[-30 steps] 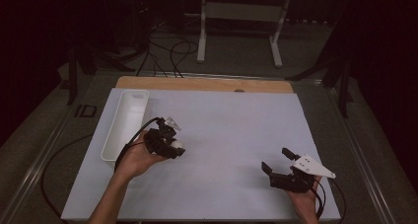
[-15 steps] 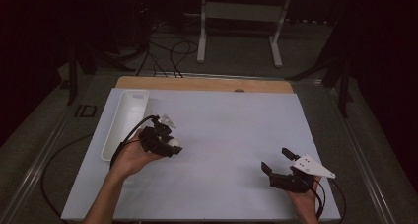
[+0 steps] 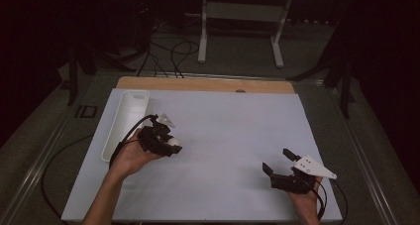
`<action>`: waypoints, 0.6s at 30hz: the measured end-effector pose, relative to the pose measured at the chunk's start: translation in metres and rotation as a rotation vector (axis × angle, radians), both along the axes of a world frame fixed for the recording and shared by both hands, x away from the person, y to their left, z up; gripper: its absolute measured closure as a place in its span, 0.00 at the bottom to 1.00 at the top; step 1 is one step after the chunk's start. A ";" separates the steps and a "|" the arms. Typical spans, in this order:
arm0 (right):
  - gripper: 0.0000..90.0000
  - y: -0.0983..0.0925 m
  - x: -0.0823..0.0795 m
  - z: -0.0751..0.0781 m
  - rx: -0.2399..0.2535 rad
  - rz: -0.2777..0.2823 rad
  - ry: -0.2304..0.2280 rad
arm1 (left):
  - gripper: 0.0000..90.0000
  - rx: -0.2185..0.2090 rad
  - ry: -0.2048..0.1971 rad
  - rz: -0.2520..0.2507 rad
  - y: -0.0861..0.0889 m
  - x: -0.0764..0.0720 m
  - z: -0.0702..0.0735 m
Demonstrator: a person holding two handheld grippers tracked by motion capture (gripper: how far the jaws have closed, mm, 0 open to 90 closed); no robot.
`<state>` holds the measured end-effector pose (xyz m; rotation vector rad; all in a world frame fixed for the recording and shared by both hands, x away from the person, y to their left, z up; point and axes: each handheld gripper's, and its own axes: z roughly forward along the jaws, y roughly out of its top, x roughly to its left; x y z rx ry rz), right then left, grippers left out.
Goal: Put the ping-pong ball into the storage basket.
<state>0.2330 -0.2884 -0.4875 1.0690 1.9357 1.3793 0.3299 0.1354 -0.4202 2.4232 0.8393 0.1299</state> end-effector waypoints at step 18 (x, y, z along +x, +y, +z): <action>0.09 0.000 0.000 0.000 -0.001 0.004 0.002 | 0.57 -0.023 -0.007 0.017 0.007 0.003 0.007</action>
